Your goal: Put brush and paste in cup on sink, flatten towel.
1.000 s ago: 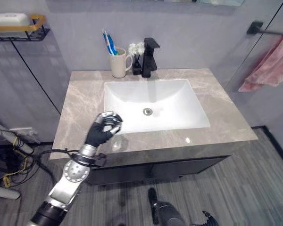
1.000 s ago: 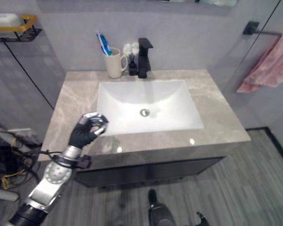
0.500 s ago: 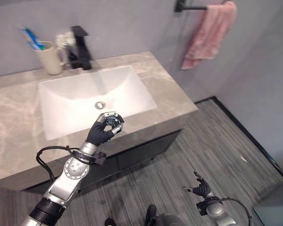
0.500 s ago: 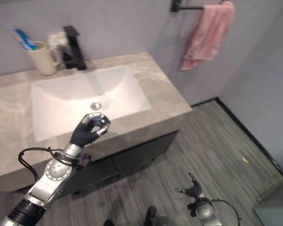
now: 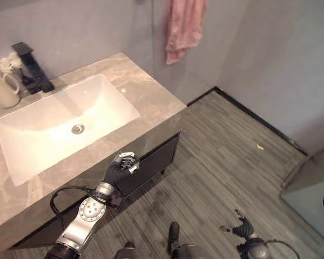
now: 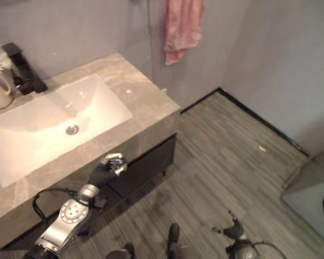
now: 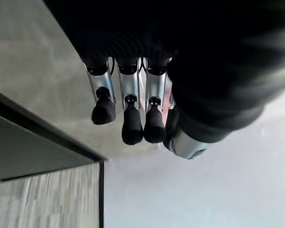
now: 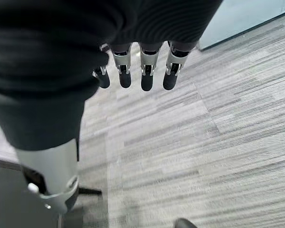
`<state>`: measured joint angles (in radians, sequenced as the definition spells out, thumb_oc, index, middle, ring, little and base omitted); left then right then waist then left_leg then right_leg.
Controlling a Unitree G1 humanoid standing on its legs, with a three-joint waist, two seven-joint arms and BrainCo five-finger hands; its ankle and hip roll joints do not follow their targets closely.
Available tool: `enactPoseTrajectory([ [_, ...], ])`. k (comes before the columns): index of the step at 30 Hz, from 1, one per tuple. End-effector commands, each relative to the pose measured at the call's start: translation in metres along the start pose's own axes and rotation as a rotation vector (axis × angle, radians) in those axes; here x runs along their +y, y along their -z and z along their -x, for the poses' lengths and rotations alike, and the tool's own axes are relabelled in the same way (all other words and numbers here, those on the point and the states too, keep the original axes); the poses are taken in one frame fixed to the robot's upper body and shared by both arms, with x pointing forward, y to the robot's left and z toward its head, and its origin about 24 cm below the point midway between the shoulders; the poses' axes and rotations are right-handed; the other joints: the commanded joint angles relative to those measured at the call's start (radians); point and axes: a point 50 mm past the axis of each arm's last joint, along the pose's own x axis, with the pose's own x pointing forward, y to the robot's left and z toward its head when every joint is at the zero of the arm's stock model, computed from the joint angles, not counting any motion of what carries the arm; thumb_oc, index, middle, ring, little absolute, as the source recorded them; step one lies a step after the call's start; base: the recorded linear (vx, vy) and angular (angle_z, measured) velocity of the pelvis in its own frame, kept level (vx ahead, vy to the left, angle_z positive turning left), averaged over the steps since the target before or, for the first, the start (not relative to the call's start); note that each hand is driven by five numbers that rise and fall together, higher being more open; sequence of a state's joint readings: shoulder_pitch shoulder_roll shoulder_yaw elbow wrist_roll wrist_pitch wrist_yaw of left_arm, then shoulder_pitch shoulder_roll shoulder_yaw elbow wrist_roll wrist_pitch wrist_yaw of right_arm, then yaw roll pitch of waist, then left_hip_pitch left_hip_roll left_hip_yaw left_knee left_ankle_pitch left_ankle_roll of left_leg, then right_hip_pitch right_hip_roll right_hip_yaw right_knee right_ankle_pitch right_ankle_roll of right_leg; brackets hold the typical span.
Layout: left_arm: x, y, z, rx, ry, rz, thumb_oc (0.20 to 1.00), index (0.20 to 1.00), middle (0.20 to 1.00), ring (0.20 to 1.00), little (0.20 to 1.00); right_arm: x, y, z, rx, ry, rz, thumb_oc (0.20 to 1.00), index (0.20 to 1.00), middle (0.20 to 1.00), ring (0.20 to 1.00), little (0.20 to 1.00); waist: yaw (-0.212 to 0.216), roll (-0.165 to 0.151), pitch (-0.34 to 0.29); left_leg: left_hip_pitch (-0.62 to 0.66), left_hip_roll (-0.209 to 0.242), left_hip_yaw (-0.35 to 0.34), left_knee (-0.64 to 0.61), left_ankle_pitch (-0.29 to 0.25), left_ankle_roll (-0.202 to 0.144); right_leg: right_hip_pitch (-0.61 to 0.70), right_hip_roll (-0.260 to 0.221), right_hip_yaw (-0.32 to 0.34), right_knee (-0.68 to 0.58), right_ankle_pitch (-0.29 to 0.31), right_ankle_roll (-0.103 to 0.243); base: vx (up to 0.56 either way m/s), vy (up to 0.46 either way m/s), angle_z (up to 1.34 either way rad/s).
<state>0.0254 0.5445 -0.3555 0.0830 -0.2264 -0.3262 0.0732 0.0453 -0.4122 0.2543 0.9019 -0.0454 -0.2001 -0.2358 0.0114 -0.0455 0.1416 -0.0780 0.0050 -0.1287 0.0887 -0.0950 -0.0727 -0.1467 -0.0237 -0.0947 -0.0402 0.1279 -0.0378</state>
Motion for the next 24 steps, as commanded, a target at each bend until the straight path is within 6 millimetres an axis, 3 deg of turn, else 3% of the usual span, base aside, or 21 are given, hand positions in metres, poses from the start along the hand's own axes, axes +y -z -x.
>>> enactPoseTrajectory([
  [1, 0.005, -0.006, 0.004, -0.045, -0.01, -0.008, 0.2, 0.2, 0.2, 0.2, 0.2, -0.005, -0.003, 0.0, -0.043, 0.006, 0.004, 1.0, 1.0, 1.0, 1.0, 1.0, 0.023, -0.023, -0.014, -0.069, -0.038, 0.025, -0.002, 0.096, 0.034, 0.112, -0.038, 0.004, 0.014, -0.095, 0.143, 0.06, 0.082, -1.02],
  [3, 0.004, -0.004, 0.002, -0.029, 0.008, -0.065, 0.2, 0.2, 0.2, 0.2, 0.2, -0.009, -0.006, 0.0, -0.051, 0.016, -0.035, 1.0, 1.0, 1.0, 1.0, 1.0, 0.016, -0.013, -0.009, -0.078, -0.029, 0.064, 0.005, 0.098, 0.032, 0.114, -0.048, -0.001, 0.021, -0.1, 0.148, 0.08, 0.141, -0.9],
  [7, -0.007, 0.006, 0.001, 0.018, 0.054, -0.068, 0.2, 0.2, 0.2, 0.2, 0.2, -0.006, -0.005, 0.001, -0.039, 0.017, -0.108, 1.0, 1.0, 1.0, 1.0, 1.0, -0.012, 0.012, -0.035, 0.005, -0.038, 0.1, -0.039, 0.075, 0.061, 0.137, -0.053, 0.056, 0.034, -0.112, 0.152, 0.12, 0.177, -0.31],
  [11, -0.005, 0.018, 0.004, 0.082, 0.05, -0.06, 0.2, 0.2, 0.2, 0.2, 0.2, 0.007, -0.011, 0.0, -0.044, -0.039, -0.114, 1.0, 1.0, 1.0, 1.0, 1.0, -0.023, 0.025, -0.055, 0.067, -0.042, 0.178, -0.061, 0.052, 0.083, 0.127, -0.06, 0.113, 0.06, -0.103, 0.172, 0.08, 0.169, -0.6],
  [15, -0.004, 0.03, 0.011, 0.147, 0.029, -0.057, 0.2, 0.2, 0.2, 0.2, 0.2, 0.016, -0.011, 0.002, -0.037, -0.071, -0.128, 1.0, 1.0, 1.0, 1.0, 1.0, -0.019, 0.028, -0.057, 0.096, -0.043, 0.216, -0.094, 0.051, 0.097, 0.105, -0.059, 0.123, 0.101, -0.092, 0.194, 0.04, 0.099, -0.53],
  [16, -0.004, 0.034, 0.013, 0.165, 0.025, -0.069, 0.297, 0.297, 0.297, 0.297, 0.297, 0.019, -0.011, 0.002, -0.037, -0.076, -0.136, 1.0, 1.0, 1.0, 1.0, 1.0, -0.017, 0.027, -0.056, 0.102, -0.042, 0.225, -0.1, 0.051, 0.099, 0.096, -0.058, 0.118, 0.111, -0.09, 0.198, 0.04, 0.076, -0.36],
  [17, -0.004, 0.037, 0.015, 0.182, 0.02, -0.079, 0.489, 0.489, 0.489, 0.489, 0.489, 0.021, -0.011, 0.002, -0.032, -0.081, -0.139, 1.0, 1.0, 1.0, 1.0, 1.0, -0.014, 0.025, -0.055, 0.109, -0.04, 0.241, -0.101, 0.046, 0.101, 0.088, -0.062, 0.101, 0.116, -0.084, 0.202, 0.01, 0.023, -0.5],
  [18, 0.0, 0.04, 0.02, 0.211, -0.017, -0.096, 1.0, 1.0, 1.0, 1.0, 1.0, 0.022, -0.016, 0.001, -0.042, -0.079, -0.139, 1.0, 1.0, 1.0, 1.0, 1.0, 0.002, 0.023, -0.049, 0.115, -0.032, 0.278, -0.093, 0.035, 0.099, 0.069, -0.092, 0.01, 0.115, -0.057, 0.206, -0.05, -0.016, -0.55],
  [19, 0.004, 0.039, 0.022, 0.214, -0.043, -0.105, 1.0, 1.0, 1.0, 1.0, 1.0, 0.024, -0.017, 0.001, -0.039, -0.075, -0.142, 1.0, 1.0, 1.0, 1.0, 1.0, 0.019, 0.025, -0.037, 0.115, -0.02, 0.297, -0.085, 0.034, 0.093, 0.059, -0.133, -0.112, 0.122, -0.035, 0.21, -0.07, -0.026, -1.35],
  [21, 0.004, 0.039, 0.022, 0.214, -0.043, -0.105, 1.0, 1.0, 1.0, 1.0, 1.0, 0.024, -0.017, 0.001, -0.039, -0.075, -0.142, 1.0, 1.0, 1.0, 1.0, 1.0, 0.018, 0.025, -0.037, 0.115, -0.02, 0.296, -0.085, 0.034, 0.093, 0.059, -0.134, -0.112, 0.122, -0.035, 0.21, 0.0, -0.055, -1.11],
  [22, -0.012, 0.076, 0.034, 0.41, -0.043, -0.032, 1.0, 1.0, 1.0, 1.0, 1.0, 0.025, 0.025, 0.017, 0.135, -0.057, -0.228, 1.0, 1.0, 1.0, 1.0, 1.0, -0.016, 0.013, -0.076, 0.128, -0.02, 0.291, -0.103, 0.042, 0.082, 0.1, -0.097, -0.058, 0.026, -0.043, 0.187, 0.06, -0.111, 0.05],
  [23, -0.013, 0.081, 0.038, 0.442, -0.058, 0.01, 1.0, 1.0, 1.0, 1.0, 1.0, 0.024, 0.03, 0.018, 0.155, -0.046, -0.258, 1.0, 1.0, 1.0, 1.0, 1.0, -0.022, 0.015, -0.081, 0.13, -0.017, 0.294, -0.105, 0.045, 0.078, 0.107, -0.094, -0.057, 0.015, -0.041, 0.185, 0.1, -0.241, 0.05],
  [24, -0.018, 0.095, 0.047, 0.536, -0.066, 0.106, 1.0, 1.0, 1.0, 1.0, 1.0, 0.027, 0.046, 0.026, 0.256, -0.028, -0.533, 1.0, 1.0, 1.0, 1.0, 1.0, -0.032, 0.016, -0.089, 0.139, -0.004, 0.288, -0.109, 0.055, 0.062, 0.135, -0.07, -0.046, -0.011, -0.051, 0.168, 0.05, -0.193, -0.02],
])
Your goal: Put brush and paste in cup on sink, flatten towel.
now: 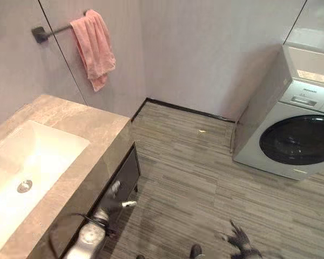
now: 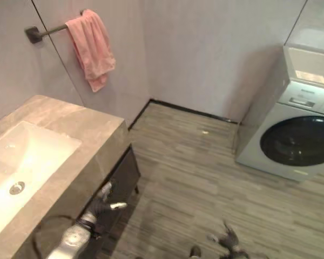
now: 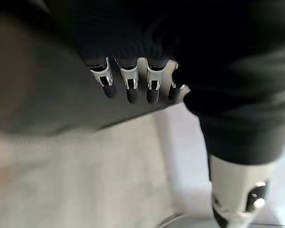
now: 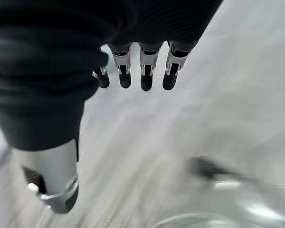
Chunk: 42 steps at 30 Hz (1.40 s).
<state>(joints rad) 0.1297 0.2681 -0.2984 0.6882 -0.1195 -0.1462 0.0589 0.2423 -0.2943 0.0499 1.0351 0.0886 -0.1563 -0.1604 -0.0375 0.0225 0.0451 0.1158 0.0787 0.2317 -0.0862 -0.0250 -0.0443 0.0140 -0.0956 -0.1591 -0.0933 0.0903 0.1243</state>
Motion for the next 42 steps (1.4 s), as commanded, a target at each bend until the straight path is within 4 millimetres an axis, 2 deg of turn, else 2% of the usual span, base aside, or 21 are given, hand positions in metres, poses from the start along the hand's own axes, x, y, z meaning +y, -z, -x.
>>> enactPoseTrajectory([
  [1, 0.026, -0.065, -0.001, -0.255, 0.016, -0.01, 1.0, 1.0, 1.0, 1.0, 1.0, 0.01, -0.052, -0.01, -0.143, -0.094, -0.232, 1.0, 1.0, 1.0, 1.0, 1.0, 0.012, -0.053, 0.009, -0.059, -0.073, -0.075, 0.08, -0.018, 0.03, -0.024, 0.008, 0.024, 0.039, -0.015, 0.001, 0.03, -0.202, -0.11],
  [4, 0.026, -0.072, -0.005, -0.264, 0.015, 0.026, 1.0, 1.0, 1.0, 1.0, 1.0, 0.006, -0.06, -0.011, -0.165, -0.102, -0.318, 1.0, 1.0, 1.0, 1.0, 1.0, 0.007, -0.064, 0.051, -0.153, -0.054, -0.095, 0.272, -0.024, 0.007, -0.027, 0.017, 0.028, 0.039, -0.018, -0.023, -0.11, -0.124, 0.04],
  [5, 0.025, -0.075, -0.01, -0.26, -0.003, 0.029, 1.0, 1.0, 1.0, 1.0, 1.0, 0.008, -0.061, -0.012, -0.16, -0.131, -0.335, 1.0, 1.0, 1.0, 1.0, 1.0, 0.015, -0.068, 0.068, -0.176, -0.065, -0.156, 0.318, -0.022, -0.003, -0.029, 0.031, 0.05, 0.044, -0.026, -0.033, -0.12, -0.066, 0.01],
  [7, 0.02, -0.076, -0.014, -0.253, 0.002, 0.067, 1.0, 1.0, 1.0, 1.0, 1.0, 0.006, -0.055, -0.013, -0.126, -0.131, -0.293, 1.0, 1.0, 1.0, 1.0, 1.0, 0.036, -0.072, 0.083, -0.212, -0.097, -0.237, 0.253, -0.027, 0.0, -0.03, 0.017, 0.061, 0.052, -0.03, -0.019, -0.01, 0.043, -0.28],
  [10, 0.021, -0.06, -0.014, -0.192, -0.009, 0.092, 1.0, 1.0, 1.0, 1.0, 1.0, 0.007, -0.053, -0.014, -0.114, -0.135, -0.293, 1.0, 1.0, 1.0, 1.0, 1.0, 0.028, -0.059, 0.051, -0.168, -0.098, -0.219, 0.172, -0.029, 0.029, -0.043, 0.01, 0.076, 0.076, -0.039, -0.019, 0.08, 0.089, -0.15],
  [11, 0.02, -0.058, -0.015, -0.182, -0.005, 0.093, 1.0, 1.0, 1.0, 1.0, 1.0, 0.008, -0.052, -0.014, -0.104, -0.132, -0.3, 1.0, 1.0, 1.0, 1.0, 1.0, 0.028, -0.055, 0.05, -0.16, -0.097, -0.209, 0.165, -0.026, 0.033, -0.05, 0.009, 0.073, 0.097, -0.047, -0.02, 0.03, 0.072, -0.16],
  [13, 0.025, -0.062, -0.014, -0.192, -0.019, 0.093, 1.0, 1.0, 1.0, 1.0, 1.0, 0.012, -0.063, -0.016, -0.133, -0.148, -0.309, 1.0, 1.0, 1.0, 1.0, 1.0, 0.028, -0.053, 0.063, -0.16, -0.098, -0.193, 0.18, -0.035, 0.043, -0.079, 0.016, 0.081, 0.153, -0.063, -0.025, -0.04, 0.058, -0.33],
  [14, 0.026, -0.063, -0.015, -0.194, -0.028, 0.095, 1.0, 1.0, 1.0, 1.0, 1.0, 0.013, -0.071, -0.016, -0.157, -0.154, -0.305, 1.0, 1.0, 1.0, 1.0, 1.0, 0.031, -0.051, 0.073, -0.174, -0.097, -0.182, 0.209, -0.046, 0.047, -0.109, 0.022, 0.077, 0.2, -0.081, -0.023, -0.16, 0.039, -0.55],
  [15, 0.033, -0.069, -0.015, -0.213, -0.051, 0.079, 1.0, 1.0, 1.0, 1.0, 1.0, 0.017, -0.082, -0.016, -0.193, -0.173, -0.304, 1.0, 1.0, 1.0, 1.0, 1.0, 0.032, -0.056, 0.108, -0.207, -0.097, -0.168, 0.299, -0.084, 0.053, -0.16, 0.027, 0.071, 0.292, -0.104, -0.028, -0.16, 0.029, -0.49],
  [17, 0.037, -0.07, -0.019, -0.203, -0.085, 0.072, 1.0, 1.0, 1.0, 1.0, 1.0, 0.019, -0.09, -0.016, -0.215, -0.172, -0.286, 1.0, 1.0, 1.0, 1.0, 1.0, 0.033, -0.06, 0.138, -0.267, -0.095, -0.166, 0.419, -0.134, 0.063, -0.204, 0.025, 0.061, 0.381, -0.136, -0.035, -0.12, -0.005, -0.19],
  [21, 0.037, -0.068, -0.024, -0.173, -0.118, 0.065, 1.0, 1.0, 1.0, 1.0, 1.0, 0.018, -0.086, -0.018, -0.192, -0.128, -0.215, 1.0, 1.0, 1.0, 1.0, 1.0, 0.033, -0.06, 0.137, -0.283, -0.089, -0.166, 0.458, -0.158, 0.071, -0.212, 0.033, 0.057, 0.401, -0.153, -0.044, 0.0, -0.04, 0.04],
  [26, 0.034, -0.074, -0.029, -0.177, -0.139, 0.118, 1.0, 1.0, 1.0, 1.0, 1.0, 0.012, -0.102, -0.018, -0.259, -0.108, -0.165, 1.0, 1.0, 1.0, 1.0, 1.0, 0.017, -0.055, 0.145, -0.281, -0.07, -0.158, 0.459, -0.151, 0.058, -0.207, 0.056, 0.067, 0.385, -0.159, -0.057, 0.01, -0.054, -0.07],
  [30, 0.032, -0.074, -0.03, -0.176, -0.138, 0.144, 1.0, 1.0, 1.0, 1.0, 1.0, 0.0, -0.118, -0.016, -0.333, -0.082, -0.169, 1.0, 1.0, 1.0, 1.0, 1.0, 0.001, -0.047, 0.161, -0.294, -0.063, -0.158, 0.437, -0.127, 0.047, -0.222, 0.068, 0.075, 0.367, -0.152, -0.07, -0.01, -0.069, -0.05],
  [31, 0.03, -0.075, -0.033, -0.164, -0.14, 0.159, 1.0, 1.0, 1.0, 1.0, 1.0, -0.007, -0.129, -0.015, -0.378, -0.061, -0.172, 1.0, 1.0, 1.0, 1.0, 1.0, -0.009, -0.043, 0.174, -0.302, -0.059, -0.158, 0.426, -0.111, 0.037, -0.227, 0.072, 0.08, 0.349, -0.143, -0.075, -0.02, -0.054, 0.02],
  [34, 0.027, -0.075, -0.038, -0.143, -0.15, 0.181, 1.0, 1.0, 1.0, 1.0, 1.0, -0.011, -0.133, -0.014, -0.4, -0.045, -0.151, 1.0, 1.0, 1.0, 1.0, 1.0, -0.024, -0.042, 0.196, -0.313, -0.047, -0.157, 0.422, -0.09, 0.021, -0.219, 0.081, 0.084, 0.315, -0.132, -0.09, 0.01, -0.123, -0.02],
  [35, 0.028, -0.077, -0.039, -0.148, -0.16, 0.173, 1.0, 1.0, 1.0, 1.0, 1.0, -0.012, -0.137, -0.011, -0.433, -0.045, -0.12, 1.0, 1.0, 1.0, 1.0, 1.0, -0.037, -0.046, 0.212, -0.333, -0.027, -0.144, 0.459, -0.052, 0.0, -0.203, 0.092, 0.085, 0.284, -0.128, -0.104, 0.06, -0.191, -0.05],
  [38, 0.029, -0.079, -0.04, -0.158, -0.169, 0.179, 1.0, 1.0, 1.0, 1.0, 1.0, -0.017, -0.128, -0.01, -0.42, -0.031, -0.098, 1.0, 1.0, 1.0, 1.0, 1.0, -0.046, -0.048, 0.233, -0.381, 0.002, -0.122, 0.539, 0.029, -0.034, -0.155, 0.089, 0.067, 0.241, -0.133, -0.117, 0.09, -0.131, 0.29],
  [39, 0.029, -0.081, -0.041, -0.161, -0.172, 0.183, 1.0, 1.0, 1.0, 1.0, 1.0, -0.02, -0.125, -0.011, -0.407, -0.02, -0.085, 1.0, 1.0, 1.0, 1.0, 1.0, -0.044, -0.044, 0.241, -0.399, 0.002, -0.116, 0.519, 0.054, -0.038, -0.138, 0.082, 0.058, 0.224, -0.137, -0.118, 0.16, -0.003, 0.32],
  [40, 0.027, -0.084, -0.041, -0.175, -0.172, 0.197, 1.0, 1.0, 1.0, 1.0, 1.0, -0.023, -0.123, -0.013, -0.396, 0.004, -0.058, 1.0, 1.0, 1.0, 1.0, 1.0, -0.035, -0.037, 0.242, -0.442, -0.012, -0.105, 0.44, 0.051, -0.027, -0.12, 0.066, 0.054, 0.193, -0.139, -0.109, 0.25, 0.054, 0.35],
  [42, 0.025, -0.079, -0.038, -0.18, -0.161, 0.234, 1.0, 1.0, 1.0, 1.0, 1.0, -0.026, -0.118, -0.014, -0.382, 0.021, -0.045, 1.0, 1.0, 1.0, 1.0, 1.0, -0.011, -0.011, 0.235, -0.474, -0.025, -0.084, 0.262, 0.139, -0.026, -0.08, 0.082, 0.061, 0.155, -0.148, -0.092, 0.4, 0.055, 0.26],
])
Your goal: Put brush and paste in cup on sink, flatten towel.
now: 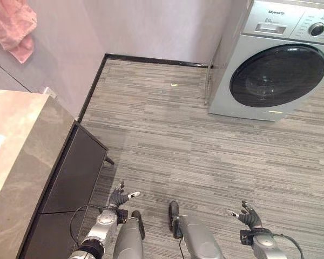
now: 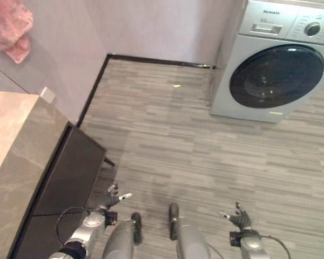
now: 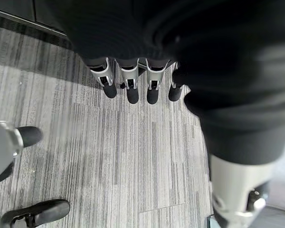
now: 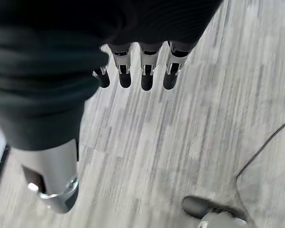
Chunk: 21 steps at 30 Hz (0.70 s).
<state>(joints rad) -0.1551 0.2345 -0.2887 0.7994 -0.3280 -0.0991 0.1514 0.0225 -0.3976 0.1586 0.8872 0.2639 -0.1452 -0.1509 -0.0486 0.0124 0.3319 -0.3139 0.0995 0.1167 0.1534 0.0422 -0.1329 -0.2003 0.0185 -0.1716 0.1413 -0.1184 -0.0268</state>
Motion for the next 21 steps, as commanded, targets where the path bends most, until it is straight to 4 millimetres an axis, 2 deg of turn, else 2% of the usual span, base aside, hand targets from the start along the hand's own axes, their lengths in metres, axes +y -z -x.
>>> enactPoseTrajectory([
  [1, 0.01, -0.007, 0.004, -0.074, -0.036, 0.061, 1.0, 1.0, 1.0, 1.0, 1.0, -0.015, 0.004, 0.008, -0.041, 0.032, 0.038, 1.0, 1.0, 1.0, 1.0, 1.0, 0.011, 0.007, -0.052, -0.057, -0.044, 0.047, -0.011, 0.103, 0.059, 0.147, -0.028, 0.07, -0.095, 0.058, 0.063, 0.42, 0.015, 0.05],
  [2, 0.005, -0.006, 0.003, -0.066, -0.023, 0.064, 1.0, 1.0, 1.0, 1.0, 1.0, -0.014, 0.007, 0.009, -0.029, 0.03, 0.034, 1.0, 1.0, 1.0, 1.0, 1.0, 0.022, 0.011, -0.056, -0.062, -0.041, 0.073, -0.065, 0.13, 0.056, 0.16, -0.028, 0.067, -0.108, 0.054, 0.069, 0.47, 0.096, -0.11],
  [3, -0.001, -0.011, 0.0, -0.075, -0.006, 0.055, 1.0, 1.0, 1.0, 1.0, 1.0, -0.007, -0.002, 0.007, -0.06, -0.007, 0.042, 1.0, 1.0, 1.0, 1.0, 1.0, 0.036, 0.013, -0.065, -0.063, -0.037, 0.074, -0.093, 0.154, 0.055, 0.183, -0.027, 0.08, -0.113, 0.042, 0.076, 0.52, 0.177, -0.12],
  [5, 0.002, -0.02, 0.005, -0.132, 0.035, 0.105, 1.0, 1.0, 1.0, 1.0, 1.0, 0.005, -0.016, 0.006, -0.11, -0.07, 0.017, 1.0, 1.0, 1.0, 1.0, 1.0, 0.055, 0.0, -0.083, -0.061, -0.038, 0.07, -0.071, 0.126, 0.092, 0.211, -0.033, 0.104, -0.081, -0.017, 0.084, 0.52, 0.215, -0.71],
  [6, 0.006, -0.031, 0.008, -0.186, 0.046, 0.116, 1.0, 1.0, 1.0, 1.0, 1.0, 0.011, -0.026, 0.004, -0.145, -0.091, 0.017, 1.0, 1.0, 1.0, 1.0, 1.0, 0.067, -0.018, -0.082, -0.101, -0.047, 0.06, 0.003, 0.093, 0.107, 0.206, -0.041, 0.102, -0.01, -0.043, 0.092, 0.38, 0.152, -1.17],
  [7, 0.007, -0.035, 0.007, -0.198, 0.057, 0.105, 1.0, 1.0, 1.0, 1.0, 1.0, 0.014, -0.03, 0.003, -0.158, -0.099, 0.015, 1.0, 1.0, 1.0, 1.0, 1.0, 0.07, -0.025, -0.079, -0.102, -0.046, 0.057, 0.031, 0.071, 0.117, 0.194, -0.041, 0.106, 0.022, -0.043, 0.101, 0.64, 0.283, -0.74],
  [8, 0.02, -0.05, 0.011, -0.263, 0.062, 0.054, 1.0, 1.0, 1.0, 1.0, 1.0, 0.032, -0.047, 0.003, -0.222, -0.183, 0.079, 1.0, 1.0, 1.0, 1.0, 1.0, 0.091, -0.077, -0.076, -0.039, -0.058, 0.088, 0.115, -0.065, 0.189, 0.119, -0.096, 0.099, 0.309, 0.141, 0.222, 0.72, 0.421, -0.77],
  [9, 0.023, -0.053, 0.011, -0.274, 0.057, 0.035, 1.0, 1.0, 1.0, 1.0, 1.0, 0.034, -0.058, 0.004, -0.266, -0.195, 0.113, 1.0, 1.0, 1.0, 1.0, 1.0, 0.086, -0.063, -0.06, 0.031, -0.058, 0.098, 0.112, -0.101, 0.211, 0.042, -0.13, 0.057, 0.464, 0.247, 0.243, 0.78, 0.491, -0.64],
  [10, 0.024, -0.052, 0.011, -0.268, 0.055, 0.024, 1.0, 1.0, 1.0, 1.0, 1.0, 0.034, -0.061, 0.003, -0.277, -0.192, 0.105, 1.0, 1.0, 1.0, 1.0, 1.0, 0.072, -0.049, -0.052, 0.066, -0.057, 0.108, 0.113, -0.119, 0.219, 0.004, -0.144, 0.029, 0.52, 0.269, 0.245, 0.44, 0.317, -1.2],
  [11, 0.022, -0.052, 0.01, -0.268, 0.057, 0.022, 1.0, 1.0, 1.0, 1.0, 1.0, 0.032, -0.065, 0.004, -0.294, -0.187, 0.096, 1.0, 1.0, 1.0, 1.0, 1.0, 0.056, -0.036, -0.047, 0.091, -0.055, 0.092, 0.108, -0.126, 0.219, -0.058, -0.099, 0.049, 0.547, 0.242, 0.241, 0.36, 0.201, -1.05],
  [12, 0.023, -0.052, 0.009, -0.267, 0.054, 0.023, 1.0, 1.0, 1.0, 1.0, 1.0, 0.031, -0.067, 0.005, -0.305, -0.181, 0.075, 1.0, 1.0, 1.0, 1.0, 1.0, 0.038, -0.034, -0.036, 0.122, -0.065, 0.079, 0.108, -0.133, 0.218, -0.128, -0.068, 0.061, 0.547, 0.201, 0.228, 0.35, 0.14, -0.47],
  [14, 0.025, -0.05, 0.009, -0.259, 0.045, 0.025, 1.0, 1.0, 1.0, 1.0, 1.0, 0.031, -0.067, 0.007, -0.315, -0.192, 0.068, 1.0, 1.0, 1.0, 1.0, 1.0, 0.025, -0.053, -0.037, 0.156, -0.09, 0.085, 0.111, -0.166, 0.215, -0.131, -0.129, 0.01, 0.384, 0.169, 0.201, 0.4, 0.074, 0.58],
  [15, 0.025, -0.047, 0.009, -0.25, 0.042, 0.033, 1.0, 1.0, 1.0, 1.0, 1.0, 0.028, -0.062, 0.009, -0.304, -0.187, 0.062, 1.0, 1.0, 1.0, 1.0, 1.0, 0.018, -0.057, -0.042, 0.174, -0.1, 0.071, 0.105, -0.176, 0.207, -0.15, -0.126, 0.006, 0.279, 0.151, 0.18, 0.41, -0.014, 0.74],
  [16, 0.024, -0.046, 0.009, -0.244, 0.045, 0.035, 1.0, 1.0, 1.0, 1.0, 1.0, 0.026, -0.059, 0.01, -0.298, -0.183, 0.06, 1.0, 1.0, 1.0, 1.0, 1.0, 0.012, -0.063, -0.041, 0.192, -0.111, 0.06, 0.107, -0.181, 0.2, -0.16, -0.115, 0.022, 0.22, 0.15, 0.175, 0.27, -0.027, 0.64],
  [17, 0.024, -0.046, 0.009, -0.244, 0.045, 0.034, 1.0, 1.0, 1.0, 1.0, 1.0, 0.026, -0.059, 0.01, -0.298, -0.183, 0.059, 1.0, 1.0, 1.0, 1.0, 1.0, 0.012, -0.063, -0.043, 0.19, -0.112, 0.06, 0.104, -0.177, 0.2, -0.16, -0.114, 0.022, 0.215, 0.154, 0.175, 0.47, -0.071, 0.58],
  [18, 0.023, -0.043, 0.008, -0.231, 0.052, 0.028, 1.0, 1.0, 1.0, 1.0, 1.0, 0.022, -0.052, 0.015, -0.289, -0.184, 0.067, 1.0, 1.0, 1.0, 1.0, 1.0, -0.013, -0.076, -0.052, 0.236, -0.13, 0.035, 0.087, -0.194, 0.18, -0.184, -0.119, 0.071, 0.044, 0.197, 0.182, 0.34, -0.062, 0.57],
  [19, 0.023, -0.043, 0.008, -0.231, 0.053, 0.028, 1.0, 1.0, 1.0, 1.0, 1.0, 0.022, -0.051, 0.015, -0.288, -0.183, 0.067, 1.0, 1.0, 1.0, 1.0, 1.0, -0.013, -0.074, -0.051, 0.239, -0.128, 0.033, 0.086, -0.194, 0.179, -0.18, -0.118, 0.069, 0.041, 0.197, 0.181, 0.64, -0.127, 0.59],
  [20, 0.022, -0.044, 0.007, -0.237, 0.05, 0.006, 1.0, 1.0, 1.0, 1.0, 1.0, 0.015, -0.049, 0.018, -0.289, -0.178, 0.092, 1.0, 1.0, 1.0, 1.0, 1.0, -0.035, -0.077, -0.063, 0.271, -0.135, -0.002, 0.082, -0.197, 0.161, -0.185, -0.112, 0.129, 0.008, 0.231, 0.191, 0.3, -0.066, 0.85],
  [21, 0.022, -0.044, 0.007, -0.237, 0.05, 0.006, 1.0, 1.0, 1.0, 1.0, 1.0, 0.015, -0.049, 0.018, -0.289, -0.177, 0.092, 1.0, 1.0, 1.0, 1.0, 1.0, -0.036, -0.077, -0.062, 0.273, -0.135, -0.003, 0.082, -0.197, 0.161, -0.184, -0.112, 0.128, 0.008, 0.23, 0.191, 0.48, -0.172, 1.3],
])
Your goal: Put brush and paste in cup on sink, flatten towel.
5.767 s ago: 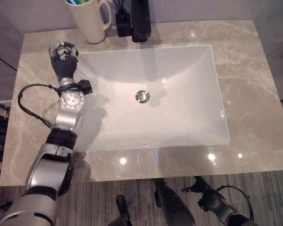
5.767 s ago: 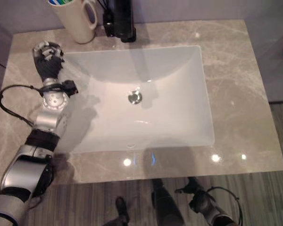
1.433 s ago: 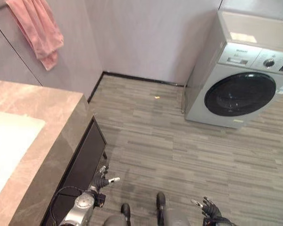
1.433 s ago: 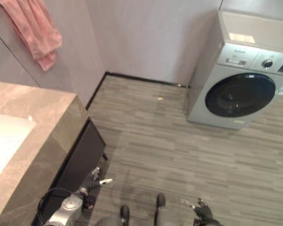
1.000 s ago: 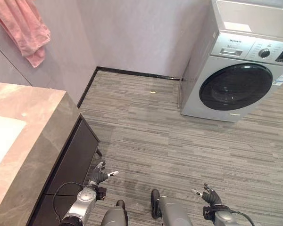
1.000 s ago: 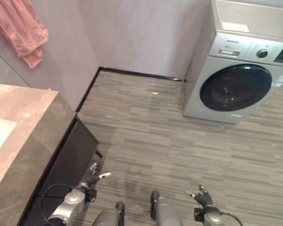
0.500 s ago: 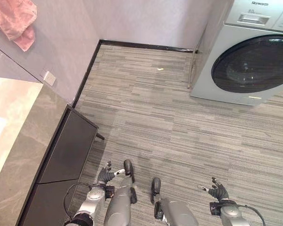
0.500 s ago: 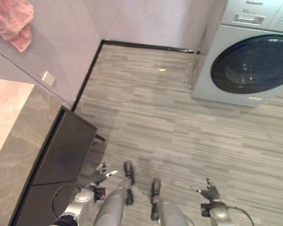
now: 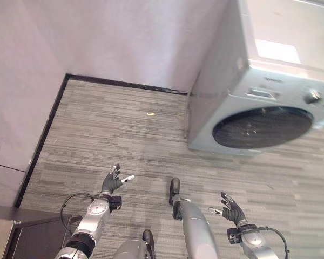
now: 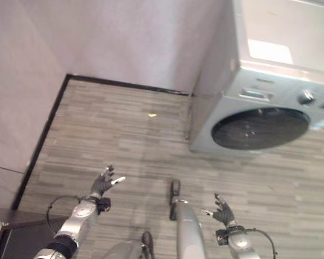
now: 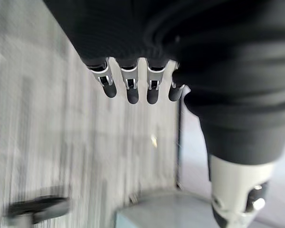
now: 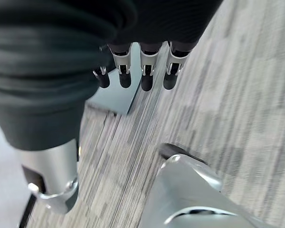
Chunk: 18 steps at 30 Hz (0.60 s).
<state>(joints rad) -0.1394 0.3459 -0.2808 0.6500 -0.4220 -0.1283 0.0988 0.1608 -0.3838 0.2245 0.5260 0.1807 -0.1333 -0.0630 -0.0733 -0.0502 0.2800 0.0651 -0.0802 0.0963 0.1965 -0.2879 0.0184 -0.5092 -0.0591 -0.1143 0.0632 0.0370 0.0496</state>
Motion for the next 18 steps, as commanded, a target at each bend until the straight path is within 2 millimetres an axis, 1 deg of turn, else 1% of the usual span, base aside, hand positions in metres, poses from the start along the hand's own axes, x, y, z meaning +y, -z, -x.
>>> enactPoseTrajectory([
  [1, -0.012, -0.006, 0.004, -0.067, 0.061, -0.045, 1.0, 1.0, 1.0, 1.0, 1.0, -0.025, -0.011, -0.004, -0.053, 0.065, 0.01, 1.0, 1.0, 1.0, 1.0, 1.0, -0.019, -0.019, -0.009, -0.109, 0.042, -0.009, 0.072, 0.137, -0.001, 0.13, -0.017, 0.086, 0.116, 0.1, 0.095, 0.22, -0.137, 1.51],
  [2, -0.014, -0.005, 0.003, -0.066, 0.069, -0.047, 1.0, 1.0, 1.0, 1.0, 1.0, -0.027, -0.011, -0.003, -0.054, 0.067, 0.01, 1.0, 1.0, 1.0, 1.0, 1.0, -0.021, -0.019, -0.01, -0.115, 0.042, -0.014, 0.08, 0.133, -0.004, 0.138, -0.018, 0.077, 0.106, 0.1, 0.091, 0.27, -0.225, 1.47],
  [3, -0.017, -0.006, 0.002, -0.065, 0.079, -0.057, 1.0, 1.0, 1.0, 1.0, 1.0, -0.03, -0.012, -0.002, -0.055, 0.072, 0.017, 1.0, 1.0, 1.0, 1.0, 1.0, -0.02, -0.02, -0.013, -0.127, 0.043, -0.018, 0.092, 0.142, -0.011, 0.156, -0.02, 0.054, 0.084, 0.104, 0.082, 0.1, -0.161, 0.84],
  [5, -0.02, -0.007, 0.002, -0.066, 0.088, -0.05, 1.0, 1.0, 1.0, 1.0, 1.0, -0.033, -0.013, -0.003, -0.058, 0.075, 0.021, 1.0, 1.0, 1.0, 1.0, 1.0, -0.025, -0.016, -0.016, -0.139, 0.049, -0.023, 0.091, 0.143, -0.015, 0.163, -0.02, 0.036, 0.074, 0.101, 0.078, 0.08, -0.136, 0.41],
  [6, -0.022, -0.009, 0.003, -0.075, 0.098, -0.043, 1.0, 1.0, 1.0, 1.0, 1.0, -0.037, -0.015, -0.002, -0.068, 0.076, 0.034, 1.0, 1.0, 1.0, 1.0, 1.0, -0.023, -0.011, -0.03, -0.14, 0.066, -0.024, 0.055, 0.155, -0.027, 0.17, -0.012, 0.009, 0.063, 0.087, 0.071, 0.11, -0.159, 0.43],
  [9, -0.024, -0.013, 0.0, -0.086, 0.107, -0.071, 1.0, 1.0, 1.0, 1.0, 1.0, -0.04, -0.021, -0.005, -0.085, 0.071, 0.048, 1.0, 1.0, 1.0, 1.0, 1.0, -0.016, -0.012, -0.031, -0.162, 0.08, -0.033, 0.052, 0.177, -0.046, 0.176, -0.007, -0.007, 0.037, 0.085, 0.059, 0.09, -0.142, 0.43],
  [10, -0.024, -0.013, 0.0, -0.086, 0.107, -0.071, 1.0, 1.0, 1.0, 1.0, 1.0, -0.04, -0.021, -0.005, -0.085, 0.071, 0.048, 1.0, 1.0, 1.0, 1.0, 1.0, -0.016, -0.012, -0.031, -0.162, 0.08, -0.033, 0.052, 0.177, -0.046, 0.176, -0.007, -0.008, 0.037, 0.085, 0.059, 0.09, -0.096, 0.04],
  [12, -0.02, -0.012, 0.001, -0.082, 0.102, -0.081, 1.0, 1.0, 1.0, 1.0, 1.0, -0.041, -0.023, -0.005, -0.09, 0.051, 0.072, 1.0, 1.0, 1.0, 1.0, 1.0, -0.005, -0.006, -0.045, -0.149, 0.096, -0.036, 0.02, 0.189, -0.055, 0.18, 0.008, -0.029, 0.052, 0.054, 0.046, 0.13, -0.124, -0.21],
  [14, -0.019, -0.01, 0.002, -0.076, 0.101, -0.086, 1.0, 1.0, 1.0, 1.0, 1.0, -0.041, -0.021, -0.006, -0.081, 0.052, 0.071, 1.0, 1.0, 1.0, 1.0, 1.0, -0.001, -0.004, -0.047, -0.149, 0.105, -0.036, 0.024, 0.196, -0.063, 0.182, 0.01, -0.038, 0.06, 0.04, 0.039, 0.11, -0.101, 0.13],
  [16, -0.017, -0.009, 0.002, -0.067, 0.097, -0.087, 1.0, 1.0, 1.0, 1.0, 1.0, -0.04, -0.02, -0.006, -0.072, 0.036, 0.097, 1.0, 1.0, 1.0, 1.0, 1.0, 0.005, -0.002, -0.048, -0.147, 0.116, -0.038, 0.027, 0.217, -0.075, 0.193, 0.008, -0.058, 0.064, 0.027, 0.032, 0.1, -0.085, 0.27],
  [18, -0.016, -0.007, 0.002, -0.059, 0.095, -0.089, 1.0, 1.0, 1.0, 1.0, 1.0, -0.038, -0.017, -0.004, -0.066, 0.022, 0.109, 1.0, 1.0, 1.0, 1.0, 1.0, 0.006, 0.002, -0.053, -0.14, 0.122, -0.038, 0.016, 0.228, -0.078, 0.199, 0.01, -0.069, 0.064, 0.019, 0.03, 0.08, -0.037, 0.26],
])
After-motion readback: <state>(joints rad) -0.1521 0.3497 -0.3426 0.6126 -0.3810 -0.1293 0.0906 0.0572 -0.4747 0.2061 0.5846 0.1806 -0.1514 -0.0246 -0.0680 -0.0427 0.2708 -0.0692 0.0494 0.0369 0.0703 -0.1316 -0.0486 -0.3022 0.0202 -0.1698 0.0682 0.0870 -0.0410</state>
